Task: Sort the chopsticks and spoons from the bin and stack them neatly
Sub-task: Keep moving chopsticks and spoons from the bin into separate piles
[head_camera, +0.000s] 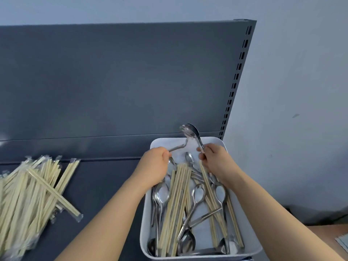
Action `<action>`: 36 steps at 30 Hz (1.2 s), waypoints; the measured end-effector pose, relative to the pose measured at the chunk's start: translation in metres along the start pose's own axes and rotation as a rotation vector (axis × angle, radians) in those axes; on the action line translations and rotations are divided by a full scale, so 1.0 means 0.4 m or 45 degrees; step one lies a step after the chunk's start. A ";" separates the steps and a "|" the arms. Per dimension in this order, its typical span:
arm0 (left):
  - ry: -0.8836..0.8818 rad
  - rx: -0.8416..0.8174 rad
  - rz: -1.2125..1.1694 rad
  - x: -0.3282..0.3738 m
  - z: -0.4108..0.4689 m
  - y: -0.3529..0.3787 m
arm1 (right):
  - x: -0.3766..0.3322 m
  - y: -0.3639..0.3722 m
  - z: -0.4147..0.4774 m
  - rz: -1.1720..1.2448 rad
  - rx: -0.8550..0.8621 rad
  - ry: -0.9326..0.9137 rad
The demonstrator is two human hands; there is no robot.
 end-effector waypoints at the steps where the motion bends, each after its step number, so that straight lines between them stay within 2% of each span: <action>1: -0.015 0.059 -0.051 -0.013 -0.012 -0.023 | -0.027 0.023 -0.006 0.019 -0.031 -0.028; 5: -0.131 0.309 -0.304 -0.112 -0.079 -0.114 | -0.112 0.162 -0.025 0.036 -0.189 -0.089; 8: -0.308 0.481 -0.390 -0.233 -0.146 -0.166 | -0.145 0.302 -0.044 0.043 -0.331 -0.090; 14: -0.569 0.670 -0.482 -0.521 -0.314 -0.257 | -0.146 0.614 -0.094 -0.180 -0.513 -0.145; 18: -0.625 0.767 -0.369 -0.720 -0.445 -0.365 | -0.142 0.879 -0.168 -0.246 -0.631 -0.200; 27: -0.864 0.790 -0.250 -1.212 -0.680 -0.547 | -0.093 1.427 -0.337 -0.171 -0.720 -0.149; 31: -0.935 0.832 -0.221 -1.386 -0.710 -0.583 | -0.062 1.581 -0.348 -0.246 -0.675 -0.114; 36: -0.961 0.737 -0.208 -1.545 -0.653 -0.586 | -0.013 1.717 -0.283 -0.440 -0.543 -0.109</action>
Point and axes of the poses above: each hand's wrist, its own z-axis towards the middle knuckle, its own y-axis out of the palm, x = y × z, the point moved 7 cm from there along z, towards the middle knuckle, and after that the axes turned 13 degrees about z, right-handed, at the moved point
